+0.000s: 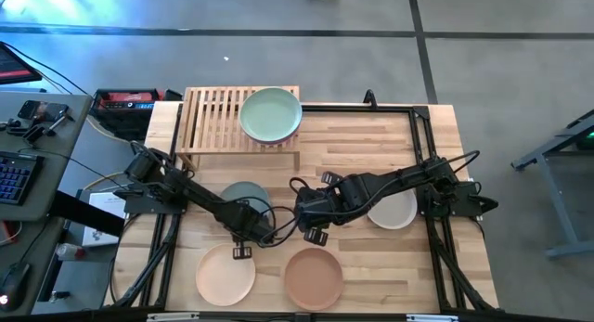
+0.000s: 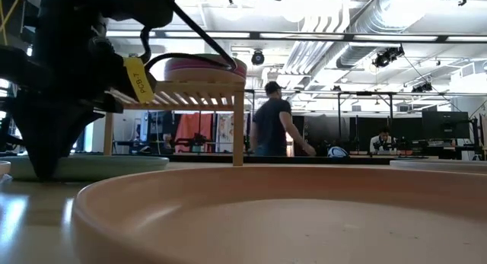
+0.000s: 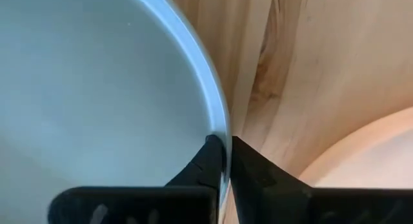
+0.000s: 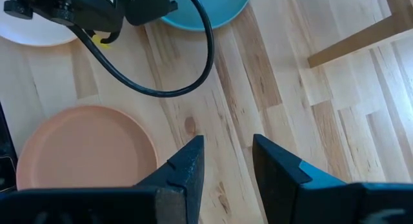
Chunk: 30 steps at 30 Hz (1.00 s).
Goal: Place and stack plates onto a shelf
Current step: Put the blue plate on the shelf
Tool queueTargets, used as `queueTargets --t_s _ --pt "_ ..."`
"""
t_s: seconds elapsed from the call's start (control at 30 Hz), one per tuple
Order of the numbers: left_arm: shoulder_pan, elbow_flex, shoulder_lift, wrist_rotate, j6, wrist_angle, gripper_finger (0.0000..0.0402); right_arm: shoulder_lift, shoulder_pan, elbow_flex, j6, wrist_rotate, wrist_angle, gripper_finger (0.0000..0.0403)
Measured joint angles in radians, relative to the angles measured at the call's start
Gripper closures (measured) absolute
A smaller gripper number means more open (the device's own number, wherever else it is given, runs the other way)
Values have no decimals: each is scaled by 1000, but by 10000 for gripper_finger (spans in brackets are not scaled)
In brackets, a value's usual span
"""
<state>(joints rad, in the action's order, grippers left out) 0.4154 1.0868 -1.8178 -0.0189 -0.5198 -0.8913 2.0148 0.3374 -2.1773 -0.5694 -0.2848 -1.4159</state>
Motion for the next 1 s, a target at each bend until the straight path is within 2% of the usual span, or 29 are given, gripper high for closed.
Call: queueTargets --t_s 1.0 --pt "136 313 24 -3 9 -509 401 0 0 0 0 0 31 295"
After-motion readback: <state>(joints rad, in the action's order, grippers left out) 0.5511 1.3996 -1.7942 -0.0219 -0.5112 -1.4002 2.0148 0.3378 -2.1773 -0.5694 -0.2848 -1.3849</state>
